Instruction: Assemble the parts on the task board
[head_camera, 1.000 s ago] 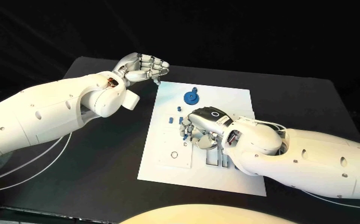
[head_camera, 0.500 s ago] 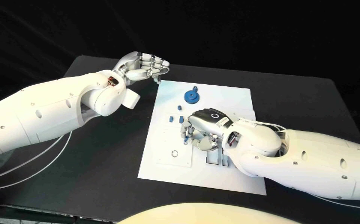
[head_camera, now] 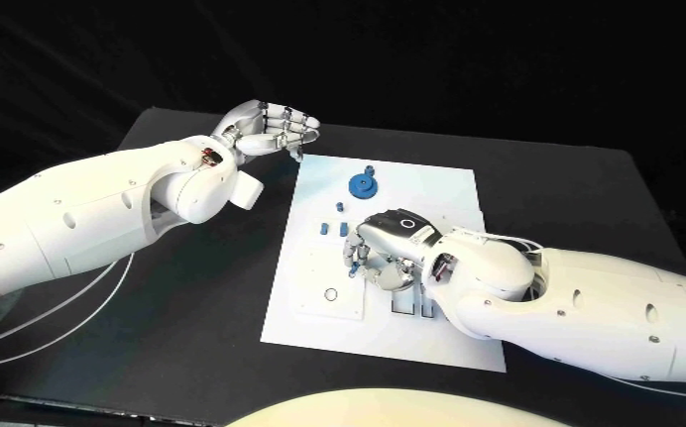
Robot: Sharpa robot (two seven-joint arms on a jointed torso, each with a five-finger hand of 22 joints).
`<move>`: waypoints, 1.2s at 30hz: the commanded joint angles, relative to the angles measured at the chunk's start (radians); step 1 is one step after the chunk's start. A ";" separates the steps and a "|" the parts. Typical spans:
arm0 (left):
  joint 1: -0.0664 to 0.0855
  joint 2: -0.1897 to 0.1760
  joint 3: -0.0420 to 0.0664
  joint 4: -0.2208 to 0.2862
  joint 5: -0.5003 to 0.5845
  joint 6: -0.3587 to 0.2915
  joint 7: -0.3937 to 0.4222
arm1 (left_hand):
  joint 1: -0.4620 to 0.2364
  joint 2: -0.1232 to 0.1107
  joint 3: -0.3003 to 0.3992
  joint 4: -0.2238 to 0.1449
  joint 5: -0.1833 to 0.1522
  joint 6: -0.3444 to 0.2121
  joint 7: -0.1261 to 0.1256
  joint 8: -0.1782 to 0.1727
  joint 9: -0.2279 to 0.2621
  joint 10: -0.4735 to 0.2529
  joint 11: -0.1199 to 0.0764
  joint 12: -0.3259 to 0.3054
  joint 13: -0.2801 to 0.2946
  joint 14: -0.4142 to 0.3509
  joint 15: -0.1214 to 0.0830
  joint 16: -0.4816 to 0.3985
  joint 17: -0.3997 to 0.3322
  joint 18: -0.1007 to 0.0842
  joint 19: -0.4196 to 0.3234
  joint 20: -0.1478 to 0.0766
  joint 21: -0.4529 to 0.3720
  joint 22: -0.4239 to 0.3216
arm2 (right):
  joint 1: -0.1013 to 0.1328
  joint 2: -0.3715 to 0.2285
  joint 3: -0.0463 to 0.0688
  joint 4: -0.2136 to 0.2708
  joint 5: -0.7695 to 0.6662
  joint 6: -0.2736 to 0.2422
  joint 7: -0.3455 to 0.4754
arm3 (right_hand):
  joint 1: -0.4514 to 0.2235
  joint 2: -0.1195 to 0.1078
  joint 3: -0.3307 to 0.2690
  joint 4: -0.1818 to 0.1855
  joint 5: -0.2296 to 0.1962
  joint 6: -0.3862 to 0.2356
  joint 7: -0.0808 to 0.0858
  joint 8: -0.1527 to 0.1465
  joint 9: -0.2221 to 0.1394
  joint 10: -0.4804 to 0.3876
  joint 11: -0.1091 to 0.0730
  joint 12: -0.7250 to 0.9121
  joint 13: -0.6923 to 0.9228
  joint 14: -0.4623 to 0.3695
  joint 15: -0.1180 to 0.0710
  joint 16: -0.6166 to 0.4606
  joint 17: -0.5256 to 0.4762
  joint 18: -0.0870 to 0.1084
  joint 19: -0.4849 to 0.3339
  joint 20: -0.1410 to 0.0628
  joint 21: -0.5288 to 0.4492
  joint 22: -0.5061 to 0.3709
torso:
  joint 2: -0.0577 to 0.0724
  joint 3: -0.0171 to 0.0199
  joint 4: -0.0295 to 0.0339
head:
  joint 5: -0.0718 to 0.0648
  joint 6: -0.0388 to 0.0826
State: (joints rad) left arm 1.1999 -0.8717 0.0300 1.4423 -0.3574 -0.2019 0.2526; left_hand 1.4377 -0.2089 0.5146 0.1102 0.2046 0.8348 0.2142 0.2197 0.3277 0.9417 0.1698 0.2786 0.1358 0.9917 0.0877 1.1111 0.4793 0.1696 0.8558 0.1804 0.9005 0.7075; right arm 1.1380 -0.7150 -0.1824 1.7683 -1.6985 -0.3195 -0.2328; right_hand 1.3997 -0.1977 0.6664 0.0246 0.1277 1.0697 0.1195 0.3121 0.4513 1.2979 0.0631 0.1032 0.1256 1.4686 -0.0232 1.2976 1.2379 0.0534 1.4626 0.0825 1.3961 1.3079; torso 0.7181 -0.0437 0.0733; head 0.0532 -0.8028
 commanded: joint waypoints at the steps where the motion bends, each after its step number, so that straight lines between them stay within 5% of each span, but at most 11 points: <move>1: 0.001 0.002 0.001 0.000 -0.001 0.017 0.007 | 0.008 0.000 0.000 -0.008 0.003 -0.005 0.024 -0.003 0.000 -0.008 -0.002 0.005 -0.001 -0.006 0.001 0.003 -0.001 0.013 -0.004 0.001 -0.004 0.000 | -0.002 0.000 0.000 0.005 -0.015 0.016 -0.001 | 0.000 0.010 0.000 -0.007 0.002 0.000 0.004 0.002 0.001 0.014 -0.014 0.001 0.000 0.043 -0.004 0.006 -0.001 -0.010 0.006 -0.004 0.001 0.158 | 0.000 0.0005 0.0001 | 0.002 -0.001; 36: 0.001 0.003 0.000 -0.006 -0.014 0.026 -0.004 | 0.006 0.000 -0.001 -0.007 0.002 -0.005 0.025 -0.003 0.000 -0.010 -0.001 0.007 -0.001 -0.007 0.001 0.004 -0.001 0.013 -0.004 0.001 -0.004 0.001 | -0.005 0.009 -0.002 -0.012 -0.018 0.051 -0.007 | -0.006 0.010 -0.001 -0.010 0.003 0.000 0.004 0.002 0.004 0.015 -0.013 -0.001 0.001 0.043 -0.003 0.007 -0.002 -0.010 0.006 -0.003 0.001 0.159 | 0.001 -0.0002 0.0003 | -0.001 -0.005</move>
State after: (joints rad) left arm 1.1999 -0.8706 0.0298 1.4344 -0.3623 -0.1922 0.2456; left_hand 1.4377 -0.2089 0.5119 0.1075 0.2046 0.8348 0.2142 0.2197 0.3278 0.9381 0.1662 0.2786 0.1358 0.9917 0.0877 1.1111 0.4793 0.1697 0.8558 0.1803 0.9006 0.7075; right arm 1.1350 -0.7064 -0.1835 1.7589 -1.7018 -0.2976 -0.2351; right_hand 1.4003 -0.1972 0.6667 0.0190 0.1253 1.0682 0.1184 0.3122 0.4557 1.3026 0.0607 0.0977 0.1254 1.4686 -0.0232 1.3001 1.2361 0.0534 1.4626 0.0825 1.3961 1.3074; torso 0.7179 -0.0439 0.0738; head 0.0522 -0.8079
